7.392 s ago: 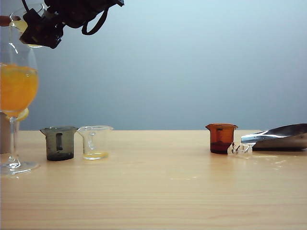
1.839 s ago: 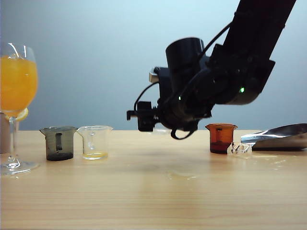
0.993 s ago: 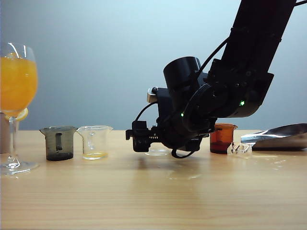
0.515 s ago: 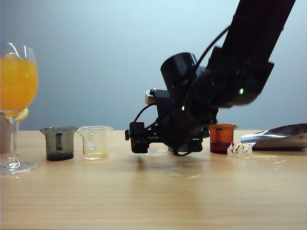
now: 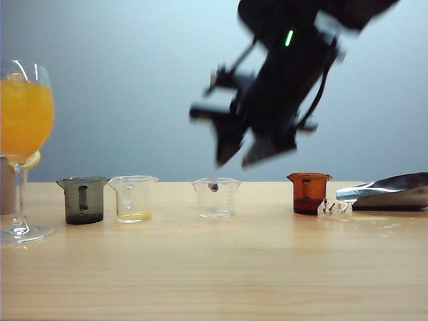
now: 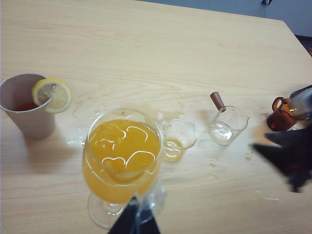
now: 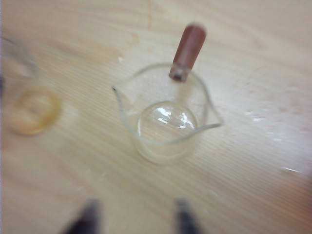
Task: Pick up the third measuring cup from the left, pour the pineapple juice inside into the goblet, and finally put the measuring cup back in its original place.
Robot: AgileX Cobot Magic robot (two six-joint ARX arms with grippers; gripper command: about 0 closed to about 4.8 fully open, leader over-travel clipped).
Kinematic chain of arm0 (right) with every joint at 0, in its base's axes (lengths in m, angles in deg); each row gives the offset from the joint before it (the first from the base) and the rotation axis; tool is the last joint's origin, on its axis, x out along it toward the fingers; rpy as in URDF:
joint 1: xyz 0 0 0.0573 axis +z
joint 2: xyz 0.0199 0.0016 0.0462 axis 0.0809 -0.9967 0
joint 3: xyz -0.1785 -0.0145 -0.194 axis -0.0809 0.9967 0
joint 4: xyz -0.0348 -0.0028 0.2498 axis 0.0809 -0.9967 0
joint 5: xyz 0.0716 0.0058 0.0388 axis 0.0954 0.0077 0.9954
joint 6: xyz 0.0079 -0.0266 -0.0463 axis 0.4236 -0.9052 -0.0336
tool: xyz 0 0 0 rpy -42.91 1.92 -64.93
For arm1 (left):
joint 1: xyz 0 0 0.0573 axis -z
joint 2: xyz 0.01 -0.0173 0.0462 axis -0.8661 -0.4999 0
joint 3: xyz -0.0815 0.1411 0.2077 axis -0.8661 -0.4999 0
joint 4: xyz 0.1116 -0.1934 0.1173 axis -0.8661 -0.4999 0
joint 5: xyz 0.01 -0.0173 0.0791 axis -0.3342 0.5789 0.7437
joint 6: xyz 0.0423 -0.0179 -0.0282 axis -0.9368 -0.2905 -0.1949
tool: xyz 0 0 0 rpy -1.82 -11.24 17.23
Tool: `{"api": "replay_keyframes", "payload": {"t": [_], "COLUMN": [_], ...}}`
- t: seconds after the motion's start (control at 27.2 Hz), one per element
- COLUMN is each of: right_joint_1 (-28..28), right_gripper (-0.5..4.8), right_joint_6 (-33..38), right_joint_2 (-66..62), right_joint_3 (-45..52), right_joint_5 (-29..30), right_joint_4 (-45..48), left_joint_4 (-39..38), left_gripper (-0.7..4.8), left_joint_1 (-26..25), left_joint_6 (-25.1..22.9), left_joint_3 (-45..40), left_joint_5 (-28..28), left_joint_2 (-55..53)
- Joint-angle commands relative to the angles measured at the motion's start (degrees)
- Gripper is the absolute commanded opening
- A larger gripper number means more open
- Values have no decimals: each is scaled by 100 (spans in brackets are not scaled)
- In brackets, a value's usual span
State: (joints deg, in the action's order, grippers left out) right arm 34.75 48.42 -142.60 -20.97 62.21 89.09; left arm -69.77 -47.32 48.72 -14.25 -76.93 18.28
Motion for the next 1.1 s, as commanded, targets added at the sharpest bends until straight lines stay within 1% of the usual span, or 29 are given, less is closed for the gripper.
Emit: {"api": "replay_keyframes", "payload": {"t": [0.04,0.15,0.26,0.37,0.48,0.59,0.66,0.7,0.77,0.85,0.88,0.96,1.07,1.1], "right_joint_1": [42,37,31,31,22,-26,-111,-129,-136,-136,-138,-136,-136,-136], "right_gripper": [-6,-1,-1,-1,-1,-1,-1,-1,-1,-1,-1,-1,-1,-1], "right_joint_6": [-33,-120,-533,-1067,-1488,-1558,-1558,-1558,-1556,-1554,-1547,-1515,-1515,-1515], "right_joint_2": [1038,1867,2629,3340,4004,4642,5237,5578,5960,6201,6391,6518,6603,6627], "right_joint_3": [-4,-4,0,63,315,772,1322,1679,2068,2280,2415,2494,2503,2503], "right_joint_5": [101,92,-17,-243,-345,-356,-413,-496,-721,-918,-1021,-925,-911,-916], "right_joint_4": [-968,-1436,-1744,-1847,-1720,-1478,-1200,-946,-710,-684,-717,-739,-754,-754], "left_joint_4": [74,59,52,68,205,501,890,1237,1591,1843,2063,2411,2730,2776], "left_gripper": [-6,-6,-6,-6,-6,-6,-6,-6,-6,-6,-6,-6,-6,-6], "left_joint_1": [4,4,4,4,4,4,4,4,4,4,4,4,9,4], "left_joint_6": [-24,15,2,-28,-37,-37,-39,-42,-46,-48,-109,-208,-459,-535], "left_joint_3": [33,33,24,-46,-286,-704,-1193,-1545,-1904,-2208,-2529,-2938,-3233,-3292], "left_joint_5": [-2,-24,-20,28,133,164,175,275,433,544,568,581,568,487], "left_joint_2": [173,345,546,778,1091,1475,1880,2168,2452,2680,2907,3193,3348,3348]}}
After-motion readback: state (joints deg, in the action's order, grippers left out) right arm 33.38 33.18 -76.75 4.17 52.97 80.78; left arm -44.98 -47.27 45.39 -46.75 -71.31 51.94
